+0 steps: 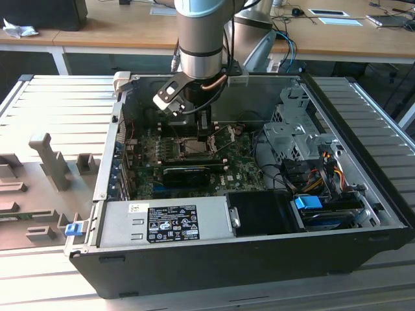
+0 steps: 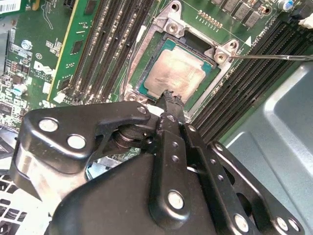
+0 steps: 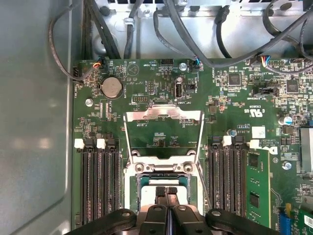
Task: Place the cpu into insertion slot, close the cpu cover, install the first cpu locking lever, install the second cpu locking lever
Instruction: 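Close the cpu cover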
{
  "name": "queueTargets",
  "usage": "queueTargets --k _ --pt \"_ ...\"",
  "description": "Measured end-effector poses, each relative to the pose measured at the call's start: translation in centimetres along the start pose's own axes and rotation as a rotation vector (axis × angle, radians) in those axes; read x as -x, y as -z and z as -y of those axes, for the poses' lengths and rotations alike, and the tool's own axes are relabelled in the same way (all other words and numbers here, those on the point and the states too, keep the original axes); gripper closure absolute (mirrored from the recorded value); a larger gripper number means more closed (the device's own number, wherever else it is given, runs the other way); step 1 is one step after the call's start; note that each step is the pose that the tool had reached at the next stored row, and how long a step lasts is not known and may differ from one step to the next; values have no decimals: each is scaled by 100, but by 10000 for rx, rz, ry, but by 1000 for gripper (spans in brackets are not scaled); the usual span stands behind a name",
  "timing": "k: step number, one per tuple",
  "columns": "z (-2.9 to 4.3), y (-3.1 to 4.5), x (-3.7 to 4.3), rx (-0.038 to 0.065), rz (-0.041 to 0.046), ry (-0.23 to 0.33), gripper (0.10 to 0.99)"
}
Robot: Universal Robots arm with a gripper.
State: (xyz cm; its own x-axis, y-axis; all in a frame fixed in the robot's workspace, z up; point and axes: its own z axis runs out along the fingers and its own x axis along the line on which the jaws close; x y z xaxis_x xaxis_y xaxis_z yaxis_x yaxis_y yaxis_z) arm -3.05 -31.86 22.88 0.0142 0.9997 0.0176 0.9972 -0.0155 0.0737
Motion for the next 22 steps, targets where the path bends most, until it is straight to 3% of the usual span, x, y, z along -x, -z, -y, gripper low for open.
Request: queueTargets --k 1,3,5,22 --pt "-1 10 -1 1 -2 0 980" --pt "-11 142 -4 1 1 0 980" --pt "-15 203 -5 -1 9 0 980" --pt "-26 306 -10 -13 34 3 980"
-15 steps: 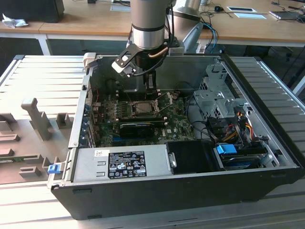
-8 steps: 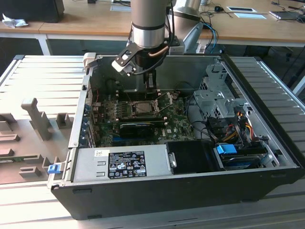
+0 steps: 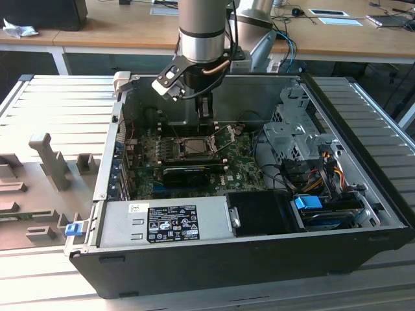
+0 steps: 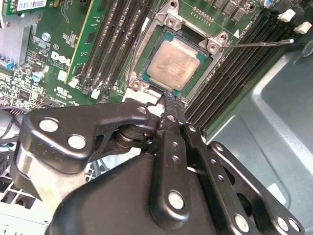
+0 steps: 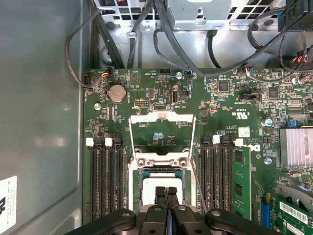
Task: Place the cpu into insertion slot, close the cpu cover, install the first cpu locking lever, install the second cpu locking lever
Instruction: 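Close the cpu cover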
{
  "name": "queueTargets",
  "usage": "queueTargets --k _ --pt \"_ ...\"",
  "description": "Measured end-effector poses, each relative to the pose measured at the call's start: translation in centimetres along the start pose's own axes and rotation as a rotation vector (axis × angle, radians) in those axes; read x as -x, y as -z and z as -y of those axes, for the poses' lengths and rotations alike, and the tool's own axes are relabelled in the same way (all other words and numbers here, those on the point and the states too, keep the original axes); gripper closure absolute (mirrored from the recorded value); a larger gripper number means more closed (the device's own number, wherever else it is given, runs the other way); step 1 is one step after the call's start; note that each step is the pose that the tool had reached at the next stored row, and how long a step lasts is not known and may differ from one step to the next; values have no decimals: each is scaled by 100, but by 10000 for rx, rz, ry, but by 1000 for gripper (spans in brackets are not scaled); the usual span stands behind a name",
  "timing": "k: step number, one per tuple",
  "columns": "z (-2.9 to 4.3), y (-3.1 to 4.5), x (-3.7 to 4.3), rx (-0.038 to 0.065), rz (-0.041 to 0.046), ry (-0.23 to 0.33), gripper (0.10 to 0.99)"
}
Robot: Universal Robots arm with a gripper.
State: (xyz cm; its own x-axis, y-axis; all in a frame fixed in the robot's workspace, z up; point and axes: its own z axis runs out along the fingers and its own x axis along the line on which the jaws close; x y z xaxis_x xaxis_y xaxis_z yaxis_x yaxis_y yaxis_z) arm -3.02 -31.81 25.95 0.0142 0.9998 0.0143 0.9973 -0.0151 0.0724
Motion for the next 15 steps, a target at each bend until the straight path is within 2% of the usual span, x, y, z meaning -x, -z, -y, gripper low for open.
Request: queueTargets --k 3,8,15 --pt "-3 47 -1 0 0 -1 980" --pt "-6 83 -2 0 1 -1 980" --pt "-14 189 -3 0 1 0 980"
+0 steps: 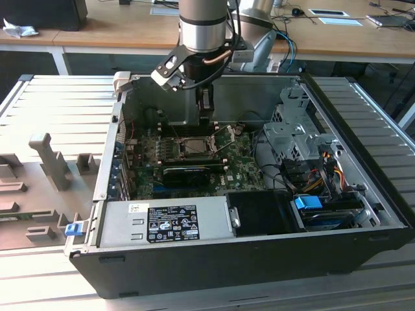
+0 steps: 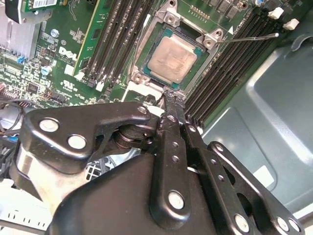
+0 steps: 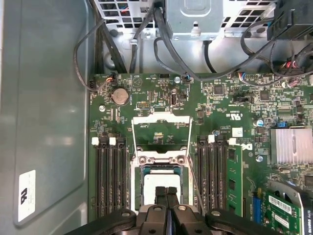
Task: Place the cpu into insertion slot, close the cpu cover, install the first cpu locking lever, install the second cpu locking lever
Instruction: 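Close the cpu cover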
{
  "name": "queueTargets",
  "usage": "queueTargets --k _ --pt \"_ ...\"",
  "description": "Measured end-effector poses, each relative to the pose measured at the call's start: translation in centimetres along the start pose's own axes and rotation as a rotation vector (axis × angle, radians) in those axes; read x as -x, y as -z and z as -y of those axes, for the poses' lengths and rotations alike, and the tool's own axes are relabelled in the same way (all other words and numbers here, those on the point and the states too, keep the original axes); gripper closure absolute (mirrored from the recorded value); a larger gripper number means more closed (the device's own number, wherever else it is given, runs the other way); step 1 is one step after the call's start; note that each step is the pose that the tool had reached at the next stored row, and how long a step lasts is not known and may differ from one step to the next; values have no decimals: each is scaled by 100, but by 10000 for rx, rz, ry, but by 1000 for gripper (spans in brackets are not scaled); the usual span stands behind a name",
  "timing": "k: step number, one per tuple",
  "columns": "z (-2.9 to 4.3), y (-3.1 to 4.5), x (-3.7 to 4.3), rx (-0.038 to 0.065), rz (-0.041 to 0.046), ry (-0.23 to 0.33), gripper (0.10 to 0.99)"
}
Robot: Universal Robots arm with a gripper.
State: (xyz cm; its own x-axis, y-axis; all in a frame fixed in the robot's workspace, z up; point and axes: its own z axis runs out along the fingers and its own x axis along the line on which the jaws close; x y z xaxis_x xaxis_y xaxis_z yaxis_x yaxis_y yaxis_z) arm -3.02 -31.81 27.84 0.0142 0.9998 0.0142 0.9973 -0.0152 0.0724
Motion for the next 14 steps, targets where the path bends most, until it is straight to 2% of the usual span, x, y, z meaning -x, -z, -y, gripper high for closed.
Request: queueTargets --k 4,7,9,11,14 --pt "-9 76 -2 -3 0 2 980" --pt "-145 73 -4 -42 0 -1 980" --pt "-203 69 -4 -51 0 1 980" --pt "-240 66 -5 -54 0 0 980" --pt "-254 61 -5 -54 1 0 980"
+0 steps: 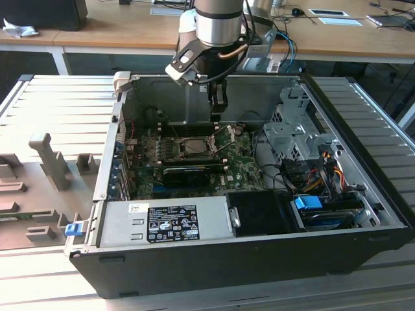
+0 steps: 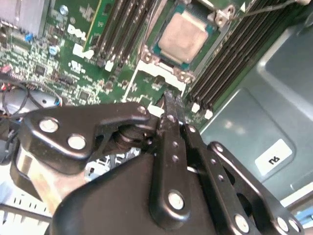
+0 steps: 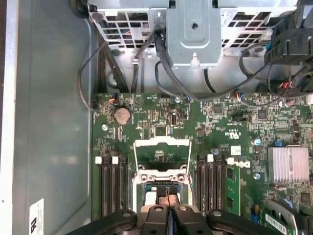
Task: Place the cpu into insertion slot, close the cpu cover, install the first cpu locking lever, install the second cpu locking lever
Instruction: 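Close the cpu cover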
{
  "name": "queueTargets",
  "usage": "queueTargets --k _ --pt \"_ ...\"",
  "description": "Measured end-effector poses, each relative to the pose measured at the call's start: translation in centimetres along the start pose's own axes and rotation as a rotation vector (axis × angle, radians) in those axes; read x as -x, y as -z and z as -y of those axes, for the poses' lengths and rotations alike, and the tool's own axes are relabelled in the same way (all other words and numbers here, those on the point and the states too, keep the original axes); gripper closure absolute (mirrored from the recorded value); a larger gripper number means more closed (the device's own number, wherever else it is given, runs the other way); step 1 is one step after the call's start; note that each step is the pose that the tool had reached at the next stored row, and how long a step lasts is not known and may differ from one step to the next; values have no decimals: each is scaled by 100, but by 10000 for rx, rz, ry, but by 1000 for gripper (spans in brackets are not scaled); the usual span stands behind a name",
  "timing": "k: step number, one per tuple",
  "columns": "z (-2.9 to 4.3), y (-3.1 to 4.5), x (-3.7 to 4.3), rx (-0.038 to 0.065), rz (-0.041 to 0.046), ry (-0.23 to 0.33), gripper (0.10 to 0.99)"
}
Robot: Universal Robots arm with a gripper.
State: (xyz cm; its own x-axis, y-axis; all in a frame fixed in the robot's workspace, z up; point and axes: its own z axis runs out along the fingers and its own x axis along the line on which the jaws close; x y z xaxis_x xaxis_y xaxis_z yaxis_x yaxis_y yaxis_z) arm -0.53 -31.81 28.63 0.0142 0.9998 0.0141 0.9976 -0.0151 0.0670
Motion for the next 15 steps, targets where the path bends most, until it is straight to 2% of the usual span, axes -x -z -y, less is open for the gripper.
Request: queueTargets --k 15 --pt "-136 -15 -1 1 -1 1 980"
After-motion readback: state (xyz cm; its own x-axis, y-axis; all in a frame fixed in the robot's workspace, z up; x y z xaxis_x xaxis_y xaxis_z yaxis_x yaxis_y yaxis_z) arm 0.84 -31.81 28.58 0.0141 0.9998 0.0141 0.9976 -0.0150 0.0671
